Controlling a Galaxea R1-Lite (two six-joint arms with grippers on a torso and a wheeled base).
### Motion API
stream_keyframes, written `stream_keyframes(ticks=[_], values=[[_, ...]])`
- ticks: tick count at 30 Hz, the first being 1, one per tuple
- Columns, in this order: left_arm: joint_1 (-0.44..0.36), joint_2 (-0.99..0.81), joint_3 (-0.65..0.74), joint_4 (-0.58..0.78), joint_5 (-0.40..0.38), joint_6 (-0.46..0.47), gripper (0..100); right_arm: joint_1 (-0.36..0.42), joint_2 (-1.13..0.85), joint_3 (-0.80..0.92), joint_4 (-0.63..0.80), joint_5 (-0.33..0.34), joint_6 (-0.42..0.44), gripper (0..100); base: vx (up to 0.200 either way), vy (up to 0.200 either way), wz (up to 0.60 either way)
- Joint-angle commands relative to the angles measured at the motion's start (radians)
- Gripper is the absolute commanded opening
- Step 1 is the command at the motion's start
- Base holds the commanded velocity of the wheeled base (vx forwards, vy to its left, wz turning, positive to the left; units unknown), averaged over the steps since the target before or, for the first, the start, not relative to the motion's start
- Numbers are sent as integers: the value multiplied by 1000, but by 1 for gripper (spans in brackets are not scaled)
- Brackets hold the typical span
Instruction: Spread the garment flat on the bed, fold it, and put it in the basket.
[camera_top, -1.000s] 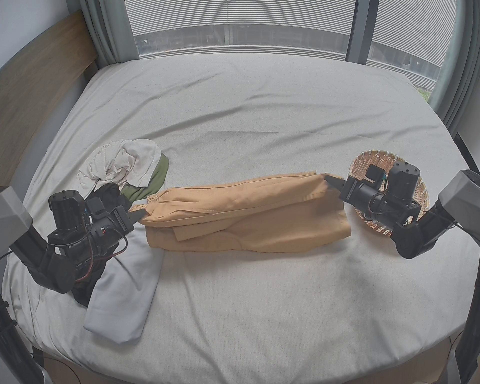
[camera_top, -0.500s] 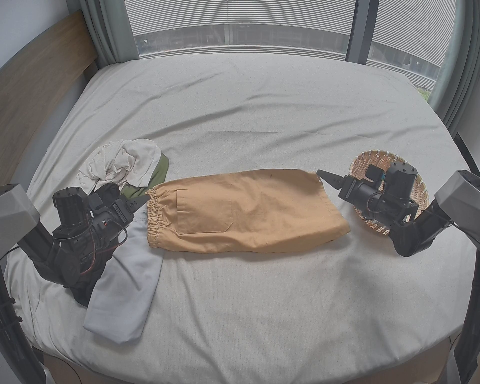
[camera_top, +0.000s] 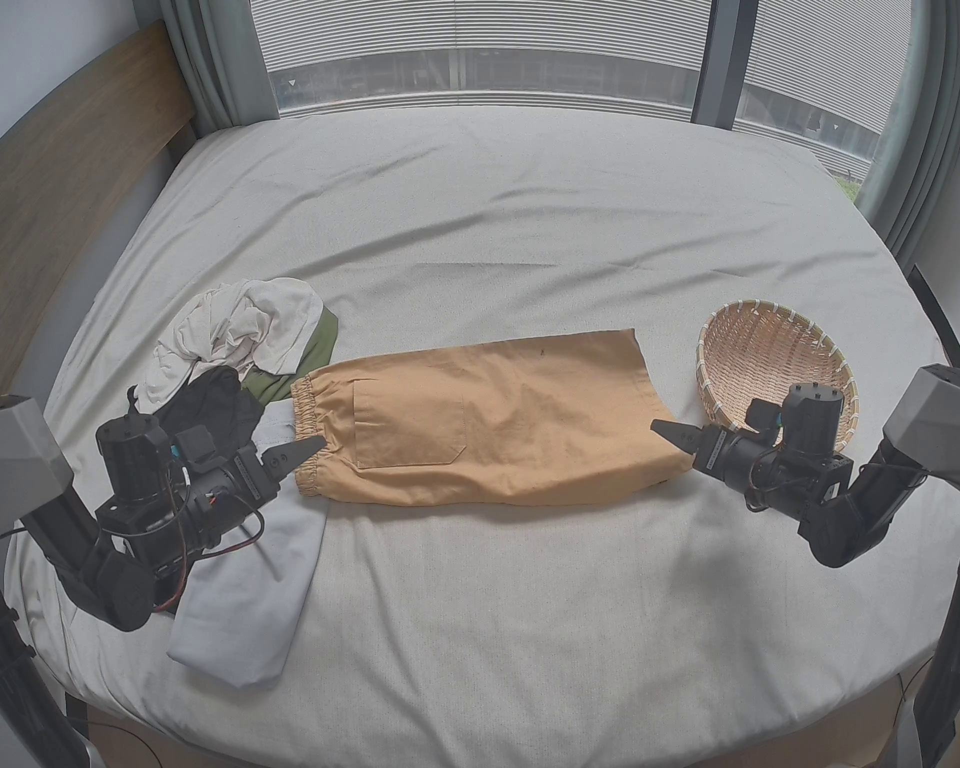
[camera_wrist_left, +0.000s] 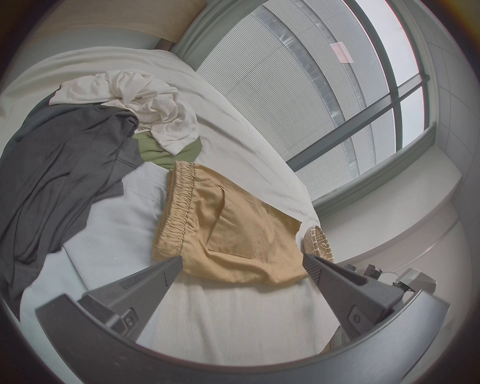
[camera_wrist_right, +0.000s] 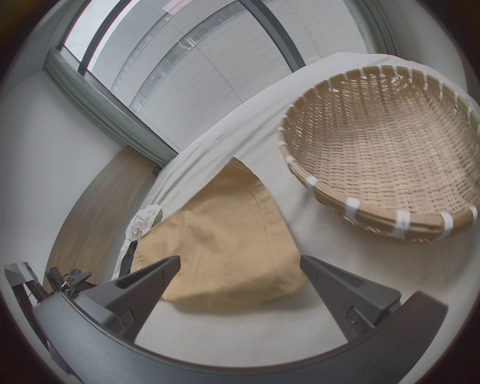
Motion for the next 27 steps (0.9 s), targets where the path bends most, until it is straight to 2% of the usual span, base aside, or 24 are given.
stream_keyframes(ticks=[1, 8, 17, 22, 23, 27], values=[[-12, 8, 34, -24, -2, 0, 100, -6, 30, 23, -1, -18, -2, 100, 0, 0, 0], [-12, 8, 48, -31, 0, 1, 100, 3, 94, -4, -17, -20, 0, 100, 0, 0, 0], [-16, 8, 59, -45, 3, 4, 100, 29, 200, -138, -17, -28, 6, 100, 0, 0, 0], [-14, 9, 67, -56, 7, 3, 100, 51, 226, -194, -18, -46, 73, 100, 0, 0, 0], [-12, 11, 67, -56, 7, 3, 100, 52, 226, -194, -18, -49, 75, 0, 0, 0, 0], [-6, 34, 67, -57, 10, 4, 100, 52, 228, -181, -29, -49, 77, 0, 0, 0, 0]])
